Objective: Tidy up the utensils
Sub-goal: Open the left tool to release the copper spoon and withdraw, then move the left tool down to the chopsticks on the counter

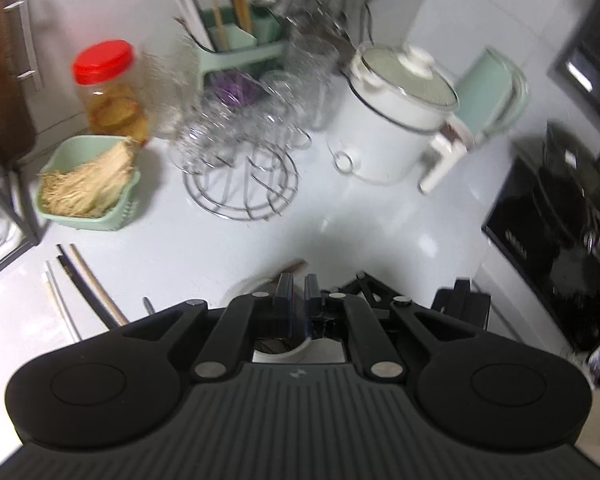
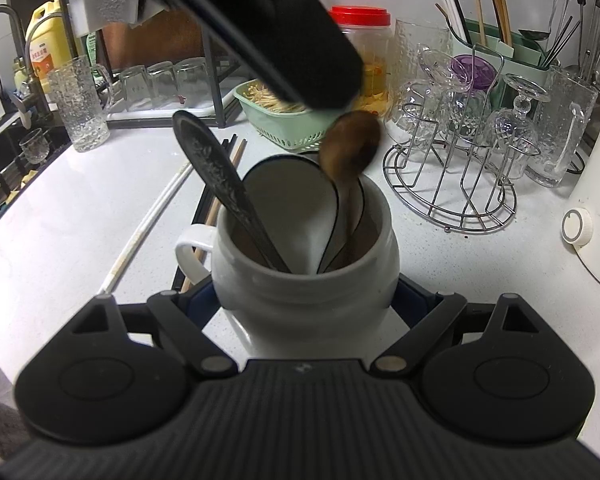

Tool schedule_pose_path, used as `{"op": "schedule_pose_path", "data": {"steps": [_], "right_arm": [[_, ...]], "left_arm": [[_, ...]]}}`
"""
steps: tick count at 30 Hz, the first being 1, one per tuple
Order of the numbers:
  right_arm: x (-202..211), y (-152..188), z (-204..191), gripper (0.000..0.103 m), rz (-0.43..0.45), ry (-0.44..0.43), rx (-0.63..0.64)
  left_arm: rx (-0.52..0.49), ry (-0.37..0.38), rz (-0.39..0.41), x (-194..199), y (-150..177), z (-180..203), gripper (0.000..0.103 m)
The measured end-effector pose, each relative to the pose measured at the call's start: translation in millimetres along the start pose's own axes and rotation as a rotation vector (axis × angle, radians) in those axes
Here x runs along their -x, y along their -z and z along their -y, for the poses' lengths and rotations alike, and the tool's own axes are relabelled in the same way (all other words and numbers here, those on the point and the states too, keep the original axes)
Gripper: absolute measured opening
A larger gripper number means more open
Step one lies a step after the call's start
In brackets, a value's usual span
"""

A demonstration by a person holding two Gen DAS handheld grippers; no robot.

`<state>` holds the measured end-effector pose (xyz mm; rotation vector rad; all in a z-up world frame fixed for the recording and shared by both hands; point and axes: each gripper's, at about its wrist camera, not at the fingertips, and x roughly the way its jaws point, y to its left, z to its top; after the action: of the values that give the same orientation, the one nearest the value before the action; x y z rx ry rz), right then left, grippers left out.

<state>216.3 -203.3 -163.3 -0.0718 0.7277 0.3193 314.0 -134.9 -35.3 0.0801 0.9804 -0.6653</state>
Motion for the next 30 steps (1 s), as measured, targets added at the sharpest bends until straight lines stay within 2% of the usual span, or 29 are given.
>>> {"op": "schedule_pose_path", "data": {"steps": [4, 10, 15, 21, 30], "right_arm": [[0.2, 0.2, -0.4, 0.091, 0.001, 0.002, -0.002], [0.9, 1.3, -2.1, 0.091, 0.003, 0.012, -0.008], [0.6, 0.5, -2.0, 0.091, 0.003, 0.015, -0.017], [0.3, 0.6, -3.4, 0.091, 0.003, 0.024, -0.022], [0.2, 0.6, -4.4, 0.091, 0.0, 0.028, -0.017]], "left_arm": [[0.034, -0.034, 0.063, 19.2, 0.0, -10.4, 0.014], [0.134, -0.144, 0.182, 63.3, 6.2, -39.2, 0.022], [0.184, -0.203, 0.219, 85.1, 7.3, -62.2, 0.024], [0.231, -0.227, 0.237, 90.0, 14.0, -83.4, 0.033], [0.297, -0.28, 0.158, 51.1, 57.2, -114.4, 0.034]]}}
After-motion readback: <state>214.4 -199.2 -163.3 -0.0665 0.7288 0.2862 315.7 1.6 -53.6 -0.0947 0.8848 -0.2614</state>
